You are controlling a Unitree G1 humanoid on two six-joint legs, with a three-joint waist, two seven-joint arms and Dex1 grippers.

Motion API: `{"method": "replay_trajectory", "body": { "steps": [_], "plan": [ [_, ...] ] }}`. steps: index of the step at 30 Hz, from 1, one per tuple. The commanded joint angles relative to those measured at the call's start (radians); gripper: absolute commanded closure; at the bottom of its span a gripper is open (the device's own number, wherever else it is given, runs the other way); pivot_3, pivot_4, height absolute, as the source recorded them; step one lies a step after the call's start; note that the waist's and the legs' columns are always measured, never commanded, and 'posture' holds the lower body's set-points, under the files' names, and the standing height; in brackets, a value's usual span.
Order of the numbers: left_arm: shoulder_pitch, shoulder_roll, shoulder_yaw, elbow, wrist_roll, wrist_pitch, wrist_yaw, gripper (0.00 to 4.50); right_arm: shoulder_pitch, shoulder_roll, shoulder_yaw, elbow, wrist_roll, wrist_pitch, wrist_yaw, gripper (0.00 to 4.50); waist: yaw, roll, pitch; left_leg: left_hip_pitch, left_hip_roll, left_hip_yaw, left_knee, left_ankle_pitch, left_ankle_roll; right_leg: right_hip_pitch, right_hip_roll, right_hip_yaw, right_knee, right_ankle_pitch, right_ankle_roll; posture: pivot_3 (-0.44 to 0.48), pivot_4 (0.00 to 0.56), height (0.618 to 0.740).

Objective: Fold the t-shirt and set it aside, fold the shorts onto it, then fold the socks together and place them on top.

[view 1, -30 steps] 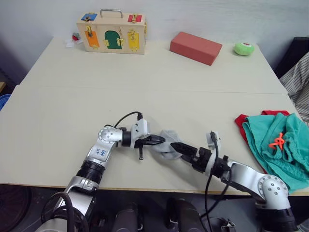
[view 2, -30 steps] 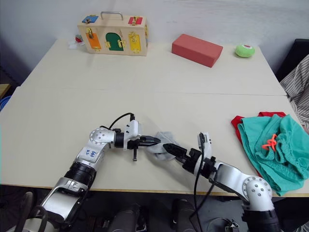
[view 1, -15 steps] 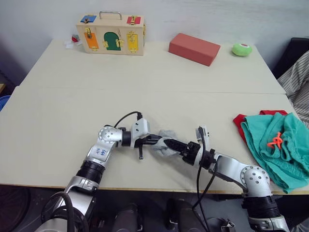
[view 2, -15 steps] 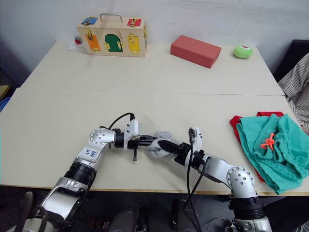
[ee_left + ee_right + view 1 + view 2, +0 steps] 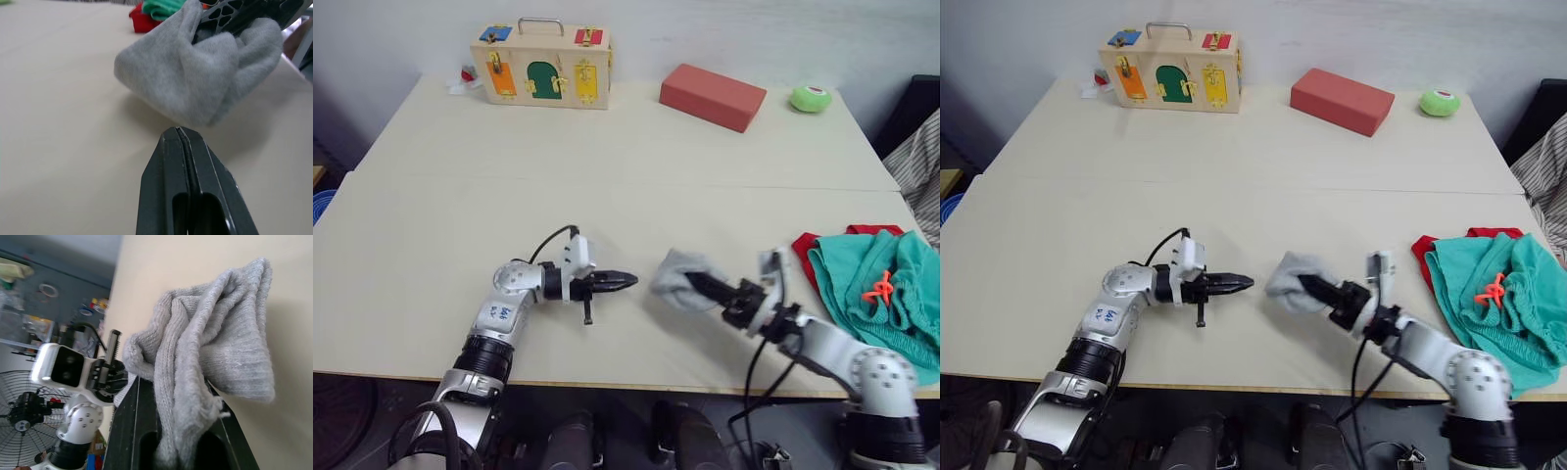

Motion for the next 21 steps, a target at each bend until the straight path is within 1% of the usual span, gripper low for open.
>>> {"method": "replay_trajectory", "body": {
  "steps": [1,3,5,6,8,9,10,12,14,17,21],
  "plan": [
    [0.009,0.031,0.091,-0.196,-0.182,0.193,0.032,3.91,0.085,-0.098,-0.213,-0.083,0.165,-0.04,0.041,4.35,0.001,0.0,0.0,0.0,0.0,0.0,0.0,0.0,0.0,0.0,0.0,0.0,-0.001,0.0,0.0,0.0,0.15,0.74],
    [0.028,0.067,0.129,-0.302,-0.264,0.293,0.049,3.29,0.13,-0.154,-0.403,-0.041,0.175,-0.054,0.066,4.35,0.001,0.0,0.0,0.0,0.0,0.0,0.0,0.0,0.0,0.001,0.001,0.0,-0.001,0.0,0.0,0.0,0.15,0.74],
    [0.044,0.092,0.151,-0.37,-0.314,0.356,0.065,2.7,0.164,-0.206,-0.533,0.013,0.176,-0.052,0.08,4.35,0.002,0.002,0.001,0.001,-0.001,0.0,0.0,0.0,0.0,0.001,0.001,0.001,-0.004,0.001,0.001,0.0,0.15,0.74],
    [0.049,0.099,0.156,-0.392,-0.331,0.378,0.076,2.35,0.176,-0.229,-0.572,0.039,0.176,-0.044,0.086,4.35,0.002,0.002,0.001,0.001,-0.001,0.001,0.0,0.0,0.0,0.001,0.002,0.002,-0.005,0.001,0.002,0.0,0.15,0.74],
    [0.057,0.122,0.182,-0.455,-0.386,0.431,0.095,1.78,0.26,-0.335,-0.744,0.249,0.156,-0.042,0.086,4.35,0.003,0.002,0.001,0.002,0.0,0.001,0.0,0.0,0.0,0.003,0.003,0.003,-0.005,0.001,0.002,0.0,0.15,0.74],
    [0.056,0.126,0.19,-0.475,-0.402,0.446,0.105,1.48,0.29,-0.373,-0.798,0.337,0.141,-0.039,0.09,4.35,0.006,0.002,0.001,0.002,-0.001,0.001,0.0,0.0,0.001,0.003,0.003,0.004,-0.005,0.001,0.003,0.0,0.15,0.74],
    [0.054,0.13,0.193,-0.485,-0.408,0.453,0.11,1.2,0.315,-0.408,-0.819,0.433,0.094,-0.035,0.108,4.35,0.014,0.002,0.001,0.002,-0.001,0.001,0.0,0.0,0.001,0.003,0.003,0.004,-0.005,0.001,0.003,0.0,0.15,0.74],
    [0.05,0.135,0.19,-0.492,-0.412,0.46,0.119,0.61,0.328,-0.447,-0.816,0.53,0.036,-0.018,0.145,4.35,0.021,0.002,0.001,0.002,-0.001,0.001,0.0,0.0,0.001,0.003,0.004,0.004,-0.006,0.001,0.003,0.0,0.15,0.74],
    [0.049,0.144,0.177,-0.491,-0.399,0.454,0.107,0.04,0.289,-0.482,-0.759,0.644,-0.06,-0.01,0.189,4.35,0.02,0.002,0.001,0.003,-0.001,0.002,0.0,0.0,0.001,0.003,0.004,0.005,-0.006,0.002,0.003,0.0,0.15,0.74],
    [0.046,0.149,0.167,-0.493,-0.396,0.455,0.101,0.0,0.195,-0.5,-0.676,0.777,-0.16,0.011,0.219,4.35,0.008,0.002,0.001,0.004,0.0,0.006,-0.001,0.0,0.0,0.003,0.005,0.008,-0.006,0.002,0.004,0.0,0.15,0.74],
    [0.051,0.158,0.158,-0.498,-0.392,0.453,0.102,0.0,0.061,-0.477,-0.593,0.869,-0.246,0.06,0.257,4.35,-0.002,0.007,0.0,0.004,0.0,0.006,-0.001,0.001,-0.001,0.001,0.005,0.008,-0.004,0.002,0.003,0.0,0.15,0.74]
  ]
}}
